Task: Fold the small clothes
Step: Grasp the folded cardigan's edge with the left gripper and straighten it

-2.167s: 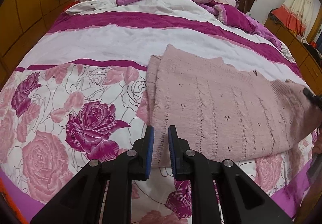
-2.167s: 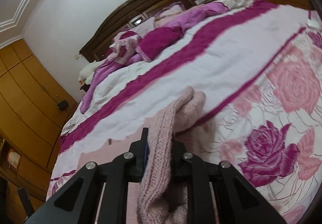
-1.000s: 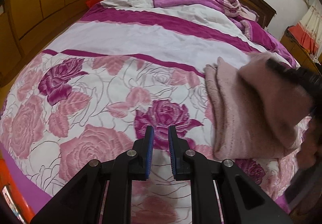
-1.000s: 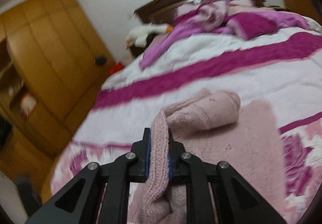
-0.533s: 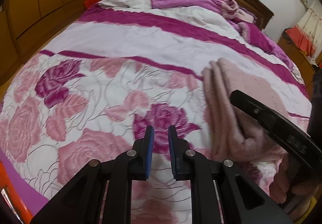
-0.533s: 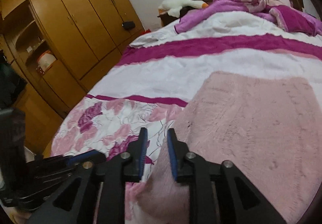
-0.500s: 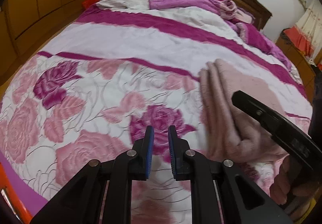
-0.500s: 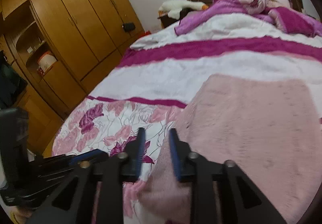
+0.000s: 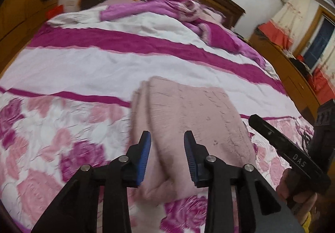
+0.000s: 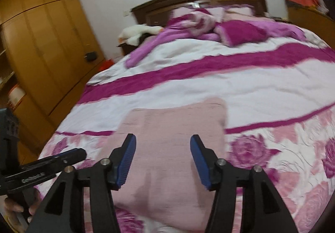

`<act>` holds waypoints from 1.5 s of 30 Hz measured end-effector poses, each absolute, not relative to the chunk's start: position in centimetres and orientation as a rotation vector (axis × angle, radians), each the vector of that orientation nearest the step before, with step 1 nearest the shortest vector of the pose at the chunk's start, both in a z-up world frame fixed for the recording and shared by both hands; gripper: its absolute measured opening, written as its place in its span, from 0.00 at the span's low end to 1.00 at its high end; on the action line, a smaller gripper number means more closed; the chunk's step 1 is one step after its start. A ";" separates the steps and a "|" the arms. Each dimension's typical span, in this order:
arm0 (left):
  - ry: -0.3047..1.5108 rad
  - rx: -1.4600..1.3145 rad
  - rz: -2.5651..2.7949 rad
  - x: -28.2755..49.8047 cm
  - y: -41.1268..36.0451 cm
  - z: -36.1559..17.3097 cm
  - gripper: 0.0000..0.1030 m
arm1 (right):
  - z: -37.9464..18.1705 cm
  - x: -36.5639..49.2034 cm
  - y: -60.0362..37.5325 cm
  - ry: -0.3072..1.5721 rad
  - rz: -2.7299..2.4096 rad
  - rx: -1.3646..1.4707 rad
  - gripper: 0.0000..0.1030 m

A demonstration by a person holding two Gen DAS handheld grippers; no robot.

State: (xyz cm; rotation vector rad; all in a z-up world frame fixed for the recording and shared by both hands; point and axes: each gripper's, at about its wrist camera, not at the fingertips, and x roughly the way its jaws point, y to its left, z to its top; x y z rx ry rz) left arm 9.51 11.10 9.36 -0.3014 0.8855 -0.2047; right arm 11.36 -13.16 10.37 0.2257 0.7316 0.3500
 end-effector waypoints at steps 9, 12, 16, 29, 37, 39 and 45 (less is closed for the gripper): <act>0.974 -0.304 -0.133 13.4 9.5 4.8 0.11 | 7.1 12.4 -16.3 0.759 0.283 0.258 0.55; 0.971 -0.337 -0.134 13.8 9.1 4.1 0.14 | 6.5 12.5 -16.7 0.760 0.281 0.274 0.55; 0.962 -0.379 -0.137 14.2 8.9 3.6 0.17 | 5.8 12.5 -17.3 0.761 0.284 0.306 0.55; 0.841 -0.307 -0.081 11.1 12.2 5.6 0.00 | 5.5 11.8 -16.1 0.759 0.398 0.314 0.55; 0.896 -0.359 -0.118 9.5 13.3 4.2 0.04 | 4.2 11.5 -14.3 0.837 0.397 0.250 0.57; 0.912 -0.377 -0.133 8.2 13.5 4.7 0.08 | 4.5 11.2 -15.0 0.853 0.408 0.290 0.57; 0.967 -0.453 -0.197 4.9 13.7 4.4 0.15 | 4.1 9.5 -16.3 0.899 0.447 0.370 0.57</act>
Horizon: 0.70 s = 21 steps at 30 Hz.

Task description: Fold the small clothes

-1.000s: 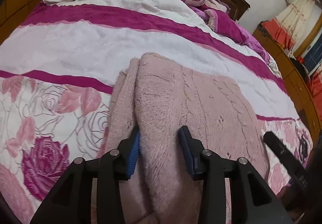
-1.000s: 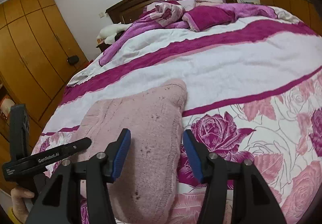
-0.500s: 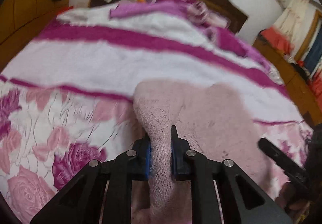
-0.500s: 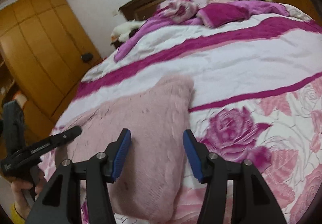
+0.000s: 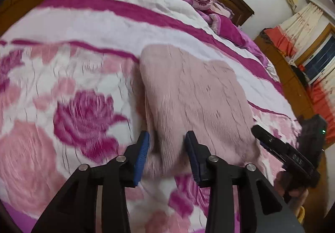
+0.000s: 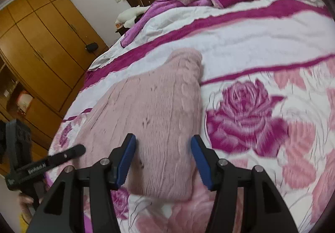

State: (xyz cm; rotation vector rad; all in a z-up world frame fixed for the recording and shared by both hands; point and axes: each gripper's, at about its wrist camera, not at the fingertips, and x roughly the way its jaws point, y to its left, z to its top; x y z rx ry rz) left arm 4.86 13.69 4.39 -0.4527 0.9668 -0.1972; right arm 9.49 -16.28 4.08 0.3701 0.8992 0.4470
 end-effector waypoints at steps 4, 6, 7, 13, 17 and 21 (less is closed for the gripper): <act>0.982 -0.479 -0.192 4.4 13.7 3.4 0.16 | 3.1 9.5 -17.0 0.941 0.452 0.439 0.59; 0.981 -0.498 -0.199 4.5 13.8 3.5 0.16 | 2.9 9.5 -17.3 0.957 0.462 0.479 0.57; 0.979 -0.499 -0.205 4.5 13.8 3.7 0.15 | 3.0 9.4 -17.3 0.956 0.466 0.479 0.47; 0.990 -0.390 -0.153 4.7 13.6 3.9 0.00 | 4.2 7.5 -17.3 0.935 0.442 0.395 0.15; 1.011 -0.335 -0.148 4.9 13.0 3.5 0.02 | 2.1 6.9 -16.7 0.994 0.415 0.295 0.16; 0.993 -0.314 -0.159 5.0 12.6 4.9 0.02 | 2.9 6.8 -16.1 0.993 0.420 0.220 0.24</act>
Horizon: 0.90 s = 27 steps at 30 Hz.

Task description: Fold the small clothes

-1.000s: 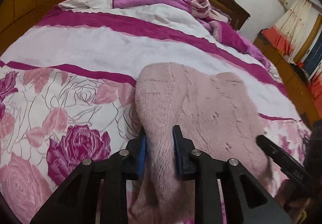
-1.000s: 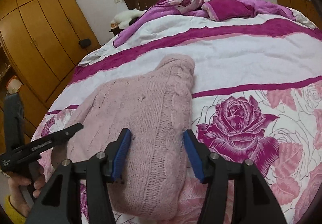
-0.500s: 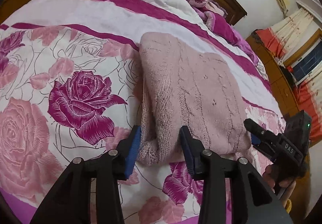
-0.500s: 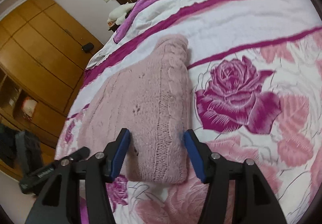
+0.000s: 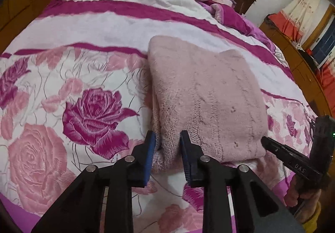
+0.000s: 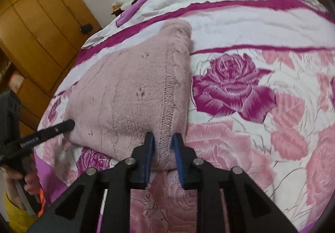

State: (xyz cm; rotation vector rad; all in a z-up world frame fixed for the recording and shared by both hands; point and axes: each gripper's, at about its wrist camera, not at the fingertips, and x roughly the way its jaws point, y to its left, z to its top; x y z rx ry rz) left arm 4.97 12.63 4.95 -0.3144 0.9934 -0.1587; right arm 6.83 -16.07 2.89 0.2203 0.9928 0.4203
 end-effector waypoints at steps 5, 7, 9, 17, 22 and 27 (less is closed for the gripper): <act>0.949 -0.309 -0.129 6.1 13.0 6.5 0.08 | 5.0 7.2 -16.7 0.940 0.411 0.216 0.49; 0.950 -0.299 -0.112 6.7 13.0 6.6 0.10 | 5.4 7.5 -17.0 0.915 0.400 0.224 0.60; 0.951 -0.302 -0.114 7.3 12.8 6.6 0.11 | 5.6 8.0 -17.3 0.901 0.392 0.254 0.67; 0.889 -0.300 -0.196 11.5 11.4 8.4 0.11 | 7.7 12.5 -16.8 0.822 0.432 0.217 0.68; 0.862 -0.279 -0.214 14.8 10.1 7.8 0.11 | 8.3 15.9 -15.0 0.790 0.469 0.185 0.34; 0.932 -0.228 -0.144 17.9 9.8 4.4 0.11 | 5.5 19.2 -11.3 0.854 0.433 0.050 0.33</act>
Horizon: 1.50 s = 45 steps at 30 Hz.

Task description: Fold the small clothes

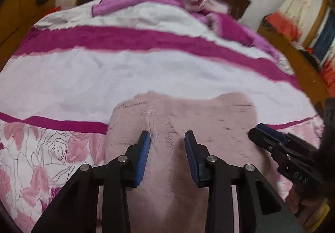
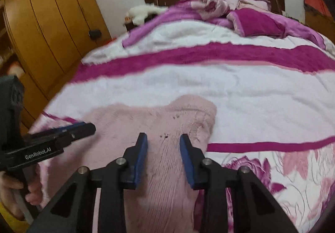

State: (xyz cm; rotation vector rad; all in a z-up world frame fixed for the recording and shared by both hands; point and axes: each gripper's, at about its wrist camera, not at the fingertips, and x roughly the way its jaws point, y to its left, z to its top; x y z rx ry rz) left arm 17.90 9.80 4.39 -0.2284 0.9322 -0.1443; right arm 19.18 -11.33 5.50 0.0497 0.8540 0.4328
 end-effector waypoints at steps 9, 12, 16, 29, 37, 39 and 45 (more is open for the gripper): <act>0.928 -0.214 -0.122 17.7 10.2 4.2 0.11 | 3.6 20.5 -11.4 0.882 0.373 0.053 0.51; 0.929 -0.202 -0.101 17.0 10.3 4.9 0.11 | 4.4 19.8 -12.8 0.860 0.360 0.109 0.68; 0.929 -0.206 -0.098 15.7 10.9 5.8 0.11 | 5.1 18.7 -14.0 0.856 0.372 0.152 0.73; 0.936 -0.271 -0.108 10.8 13.1 6.8 0.28 | 5.4 14.3 -15.4 0.901 0.435 0.206 0.84; 0.971 -0.324 -0.124 9.8 13.4 5.0 0.33 | 3.6 13.4 -15.8 0.937 0.419 0.239 0.90; 0.958 -0.336 -0.132 9.7 13.4 4.6 0.35 | 3.4 13.4 -15.9 0.939 0.421 0.253 0.91; 0.951 -0.402 -0.153 9.7 13.8 3.2 0.47 | 2.8 13.5 -16.1 0.967 0.436 0.311 0.92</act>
